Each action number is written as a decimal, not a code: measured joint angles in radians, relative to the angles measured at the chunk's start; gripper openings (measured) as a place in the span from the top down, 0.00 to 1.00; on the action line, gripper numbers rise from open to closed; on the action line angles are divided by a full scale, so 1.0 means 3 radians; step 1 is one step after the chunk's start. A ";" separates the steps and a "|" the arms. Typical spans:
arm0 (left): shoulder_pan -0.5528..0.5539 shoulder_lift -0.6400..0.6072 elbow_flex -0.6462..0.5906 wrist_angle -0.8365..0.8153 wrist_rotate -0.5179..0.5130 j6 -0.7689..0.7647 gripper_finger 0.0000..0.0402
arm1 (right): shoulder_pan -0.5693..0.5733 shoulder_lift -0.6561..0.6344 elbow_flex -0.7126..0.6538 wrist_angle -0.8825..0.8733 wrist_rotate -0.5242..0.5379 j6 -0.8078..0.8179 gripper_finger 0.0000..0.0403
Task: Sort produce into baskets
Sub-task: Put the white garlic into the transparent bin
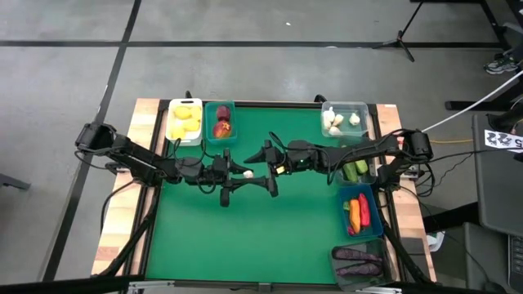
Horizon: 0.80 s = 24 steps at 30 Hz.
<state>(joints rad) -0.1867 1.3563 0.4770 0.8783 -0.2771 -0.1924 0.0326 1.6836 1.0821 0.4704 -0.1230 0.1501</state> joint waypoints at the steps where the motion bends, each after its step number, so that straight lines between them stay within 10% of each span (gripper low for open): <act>1: 0.0000 0.0000 0.0000 0.0000 0.0000 0.0000 0.66 | 0.0000 0.0000 0.0000 0.0001 -0.0001 0.0000 0.22; 24: 0.0000 0.0000 0.0000 -0.0004 -0.0017 0.0014 0.66 | 0.0003 -0.0005 0.0000 0.0001 0.0020 -0.0012 0.83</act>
<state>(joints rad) -0.1867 1.3563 0.4770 0.8772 -0.2821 -0.1883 0.0334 1.6821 1.0821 0.4706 -0.1169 0.1464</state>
